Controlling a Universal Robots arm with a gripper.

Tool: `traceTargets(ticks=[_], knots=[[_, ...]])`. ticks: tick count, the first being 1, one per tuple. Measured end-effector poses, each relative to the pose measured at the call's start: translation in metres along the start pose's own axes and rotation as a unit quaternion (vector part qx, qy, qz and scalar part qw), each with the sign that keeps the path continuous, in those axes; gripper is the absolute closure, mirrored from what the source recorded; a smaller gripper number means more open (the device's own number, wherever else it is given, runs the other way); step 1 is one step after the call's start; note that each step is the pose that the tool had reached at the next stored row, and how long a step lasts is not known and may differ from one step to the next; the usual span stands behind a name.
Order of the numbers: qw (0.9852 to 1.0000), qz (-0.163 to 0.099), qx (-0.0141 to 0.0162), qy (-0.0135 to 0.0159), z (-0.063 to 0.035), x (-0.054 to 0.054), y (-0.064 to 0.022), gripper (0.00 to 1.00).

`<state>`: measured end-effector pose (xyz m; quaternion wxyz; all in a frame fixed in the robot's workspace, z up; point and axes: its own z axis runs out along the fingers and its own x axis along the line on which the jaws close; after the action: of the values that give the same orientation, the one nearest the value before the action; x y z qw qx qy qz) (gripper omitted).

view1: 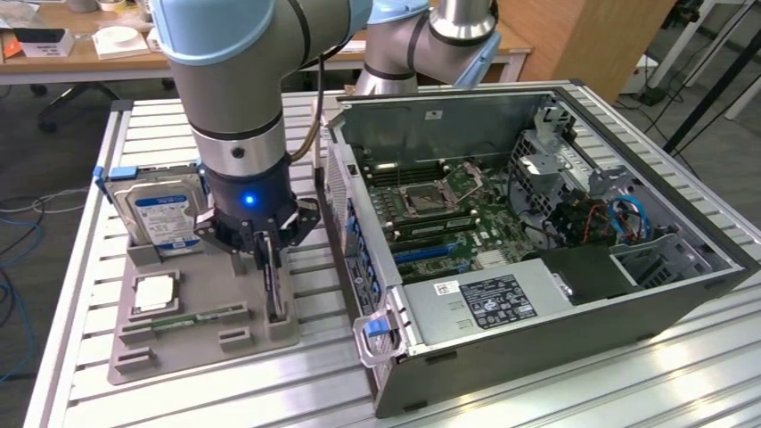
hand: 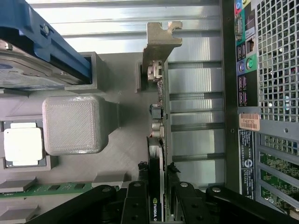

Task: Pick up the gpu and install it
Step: 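Pick up the gpu and move the gpu toward the slot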

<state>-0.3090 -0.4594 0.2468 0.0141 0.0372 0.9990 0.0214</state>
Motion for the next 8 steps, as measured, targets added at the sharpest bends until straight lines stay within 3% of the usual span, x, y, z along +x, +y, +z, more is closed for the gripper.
traceTargets(ticks=[8], knots=[[1.0,0.0,0.0001,0.0001,-0.0002,0.0,0.0,0.73]])
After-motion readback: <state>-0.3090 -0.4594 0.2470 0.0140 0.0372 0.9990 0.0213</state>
